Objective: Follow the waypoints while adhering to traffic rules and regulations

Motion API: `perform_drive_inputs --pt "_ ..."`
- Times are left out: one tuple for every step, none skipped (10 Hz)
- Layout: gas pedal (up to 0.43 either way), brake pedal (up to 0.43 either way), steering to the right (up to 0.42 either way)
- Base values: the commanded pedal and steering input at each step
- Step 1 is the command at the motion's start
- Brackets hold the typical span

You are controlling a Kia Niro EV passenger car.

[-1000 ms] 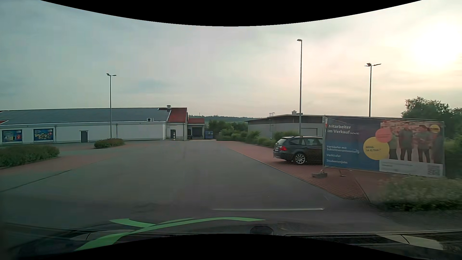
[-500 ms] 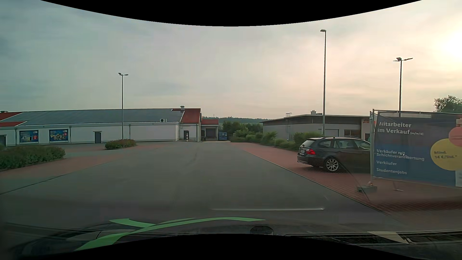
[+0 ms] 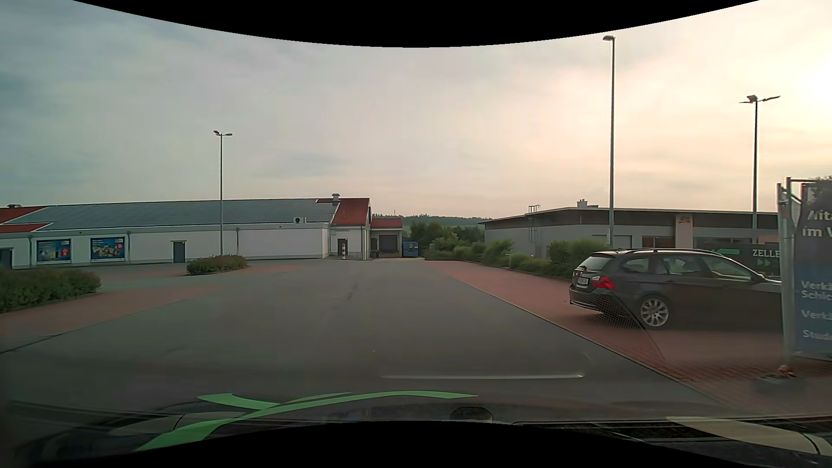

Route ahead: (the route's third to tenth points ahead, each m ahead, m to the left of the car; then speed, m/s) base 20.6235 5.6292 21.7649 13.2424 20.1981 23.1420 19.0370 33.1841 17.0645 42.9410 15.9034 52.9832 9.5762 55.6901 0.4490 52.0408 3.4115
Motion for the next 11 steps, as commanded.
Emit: perform_drive_inputs --pt "0.0 0.091 -0.04" --pt "0.0 0.091 -0.04" --pt "0.0 0.091 -0.042" --pt "0.0 0.091 -0.043" --pt "0.0 0.091 -0.043" --pt "0.0 0.098 -0.044" --pt "0.0 0.098 -0.046" --pt "0.0 0.098 -0.046" --pt "0.0 0.091 -0.046" --pt "0.0 0.091 -0.046" --pt "0.0 0.079 -0.046"
